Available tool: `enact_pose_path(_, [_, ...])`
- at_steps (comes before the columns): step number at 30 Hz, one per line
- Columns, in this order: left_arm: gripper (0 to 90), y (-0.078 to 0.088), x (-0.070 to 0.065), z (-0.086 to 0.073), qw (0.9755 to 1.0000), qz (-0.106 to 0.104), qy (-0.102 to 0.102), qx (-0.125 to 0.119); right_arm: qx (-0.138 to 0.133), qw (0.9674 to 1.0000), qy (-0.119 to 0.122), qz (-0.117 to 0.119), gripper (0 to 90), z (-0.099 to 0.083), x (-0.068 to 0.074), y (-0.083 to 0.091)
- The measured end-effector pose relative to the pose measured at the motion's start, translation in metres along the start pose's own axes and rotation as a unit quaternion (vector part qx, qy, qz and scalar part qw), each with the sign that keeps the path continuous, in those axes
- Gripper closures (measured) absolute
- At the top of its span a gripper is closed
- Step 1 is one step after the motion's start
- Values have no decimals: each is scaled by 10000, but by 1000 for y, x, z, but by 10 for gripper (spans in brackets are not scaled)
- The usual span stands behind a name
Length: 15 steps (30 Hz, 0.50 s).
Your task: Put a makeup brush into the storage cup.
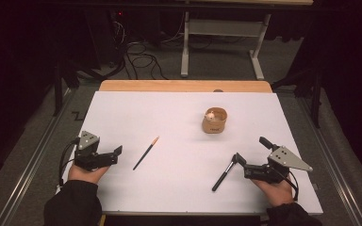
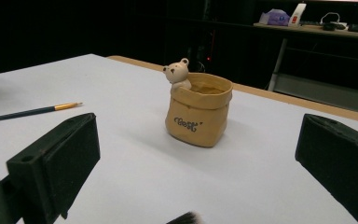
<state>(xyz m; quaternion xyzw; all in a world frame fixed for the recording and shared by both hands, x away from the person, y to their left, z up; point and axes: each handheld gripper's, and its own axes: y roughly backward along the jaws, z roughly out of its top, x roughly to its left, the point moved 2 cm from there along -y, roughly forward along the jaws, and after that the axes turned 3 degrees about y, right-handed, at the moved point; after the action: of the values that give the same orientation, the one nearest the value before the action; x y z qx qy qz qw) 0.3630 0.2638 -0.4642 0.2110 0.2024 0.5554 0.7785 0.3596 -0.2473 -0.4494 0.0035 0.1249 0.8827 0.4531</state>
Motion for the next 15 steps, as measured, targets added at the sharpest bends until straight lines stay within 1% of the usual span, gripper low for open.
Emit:
enact_pose_path(4, [130, -5, 1, -3, 9996, 5, 57, 280, 10, 10000, -11, 14, 3, 0, 0, 0])
enact_pose_path(5, [137, -5, 1, -3, 9996, 5, 57, 280, 21, 10000, 3, -3, 2, 0, 0, 0])
enact_pose_path(6, [141, -7, 1, -4, 9993, -8, 48, 360, 26, 10000, -4, 2, 3, 0, 1, 0])
enact_pose_path(8, [141, -7, 1, -4, 9992, -9, 39, 391, 20, 10000, 7, 2, 3, 0, 1, -1])
enact_pose_path(10, [141, -9, 0, -6, 9988, -33, 44, 486, 20, 10000, 9, 12, 2, -1, 1, -1])
enact_pose_path(12, [139, -11, -1, -7, 9982, -47, 4, 598, 26, 10000, 0, 8, 2, -1, 1, -1])
enact_pose_path(15, [101, -11, -1, -6, 9980, -8, 10, 629, 25, 10000, 15, -29, 2, -1, 1, 0])
